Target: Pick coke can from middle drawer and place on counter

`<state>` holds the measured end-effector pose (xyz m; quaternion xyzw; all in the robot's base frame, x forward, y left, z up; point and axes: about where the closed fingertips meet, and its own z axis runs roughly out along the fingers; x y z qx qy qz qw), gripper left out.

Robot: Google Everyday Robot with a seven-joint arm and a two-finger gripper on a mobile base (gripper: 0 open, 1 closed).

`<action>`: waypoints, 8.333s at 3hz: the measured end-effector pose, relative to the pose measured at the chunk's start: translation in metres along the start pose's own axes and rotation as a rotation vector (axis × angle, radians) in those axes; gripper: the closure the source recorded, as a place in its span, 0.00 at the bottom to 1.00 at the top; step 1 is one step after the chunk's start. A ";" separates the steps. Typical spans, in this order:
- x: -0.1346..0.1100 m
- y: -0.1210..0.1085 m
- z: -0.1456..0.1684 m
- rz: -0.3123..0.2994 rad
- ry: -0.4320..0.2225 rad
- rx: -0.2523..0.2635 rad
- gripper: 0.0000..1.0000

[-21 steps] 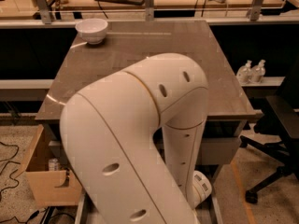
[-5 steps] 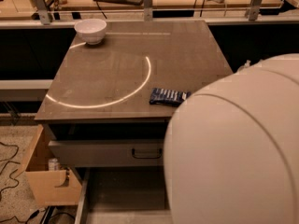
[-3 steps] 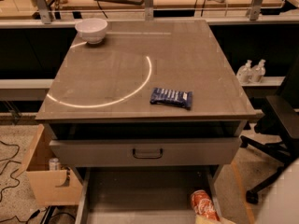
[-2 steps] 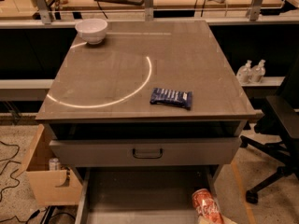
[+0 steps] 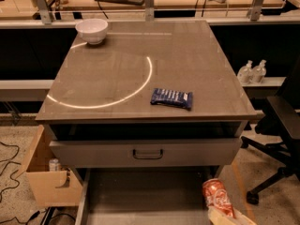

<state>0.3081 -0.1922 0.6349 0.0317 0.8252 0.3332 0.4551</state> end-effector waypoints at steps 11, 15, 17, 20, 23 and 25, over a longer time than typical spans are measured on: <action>-0.302 0.101 -0.060 -0.579 -0.215 -0.040 1.00; -0.351 0.105 0.111 -0.737 -0.043 -0.147 1.00; -0.349 0.120 0.220 -0.716 0.031 -0.316 1.00; -0.333 0.132 0.280 -0.696 0.086 -0.442 0.92; -0.332 0.137 0.283 -0.777 0.069 -0.455 0.24; -0.330 0.143 0.286 -0.839 0.055 -0.470 0.00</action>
Offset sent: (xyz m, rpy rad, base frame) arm 0.0057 -0.0372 -0.0105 0.0560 0.0106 -0.0774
